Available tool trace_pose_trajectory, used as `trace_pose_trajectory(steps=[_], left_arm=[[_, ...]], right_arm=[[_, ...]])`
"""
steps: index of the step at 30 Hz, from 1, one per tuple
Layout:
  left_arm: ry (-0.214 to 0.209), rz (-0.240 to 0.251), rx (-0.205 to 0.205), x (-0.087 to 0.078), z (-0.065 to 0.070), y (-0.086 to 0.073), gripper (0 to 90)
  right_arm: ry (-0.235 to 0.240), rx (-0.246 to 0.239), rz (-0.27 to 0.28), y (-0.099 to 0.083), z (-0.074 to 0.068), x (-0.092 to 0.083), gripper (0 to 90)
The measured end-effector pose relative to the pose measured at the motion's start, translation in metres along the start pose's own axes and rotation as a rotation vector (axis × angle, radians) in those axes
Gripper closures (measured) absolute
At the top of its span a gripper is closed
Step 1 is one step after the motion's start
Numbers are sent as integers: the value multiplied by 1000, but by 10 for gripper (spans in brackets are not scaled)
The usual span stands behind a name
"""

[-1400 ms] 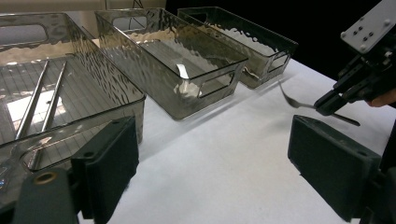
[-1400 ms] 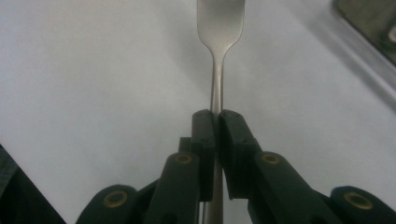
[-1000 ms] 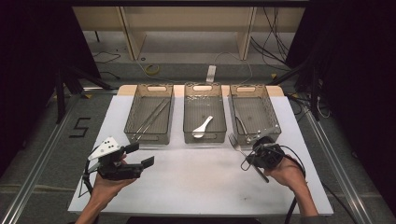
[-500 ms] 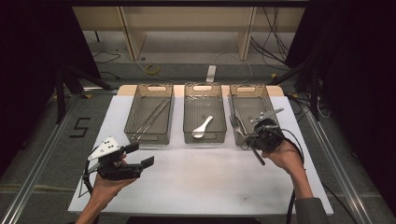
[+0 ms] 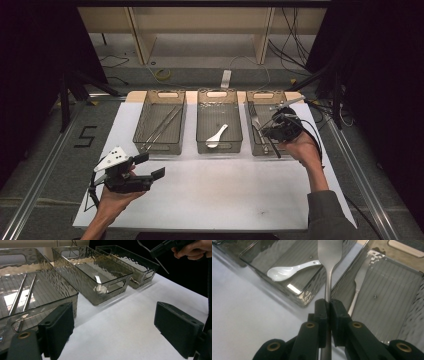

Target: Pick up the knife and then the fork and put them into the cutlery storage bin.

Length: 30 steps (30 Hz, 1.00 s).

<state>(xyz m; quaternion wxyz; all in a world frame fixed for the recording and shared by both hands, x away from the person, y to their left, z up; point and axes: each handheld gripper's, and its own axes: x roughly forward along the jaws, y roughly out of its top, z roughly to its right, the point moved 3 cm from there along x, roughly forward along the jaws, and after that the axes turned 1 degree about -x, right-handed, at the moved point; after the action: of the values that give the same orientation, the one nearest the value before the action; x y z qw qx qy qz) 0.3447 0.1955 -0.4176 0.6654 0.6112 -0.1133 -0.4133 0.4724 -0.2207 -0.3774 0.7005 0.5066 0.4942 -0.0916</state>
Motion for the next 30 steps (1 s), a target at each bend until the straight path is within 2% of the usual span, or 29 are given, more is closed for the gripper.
trace_pose_trajectory(steps=[9, 12, 22, 30], left_arm=[[0, 0, -1, 0, 0, 0, 157], [2, 0, -2, -1, -1, 0, 157], [0, -1, -1, -1, -1, 0, 157], [-1, -1, -1, -1, -1, 0, 157]], right_arm=[[-12, 27, 12, 18, 10, 5, 849], [23, 73, 47, 23, 15, 5, 849], [-17, 144, 79, 38, 30, 11, 848], [-62, 176, 89, 43, 37, 21, 848]])
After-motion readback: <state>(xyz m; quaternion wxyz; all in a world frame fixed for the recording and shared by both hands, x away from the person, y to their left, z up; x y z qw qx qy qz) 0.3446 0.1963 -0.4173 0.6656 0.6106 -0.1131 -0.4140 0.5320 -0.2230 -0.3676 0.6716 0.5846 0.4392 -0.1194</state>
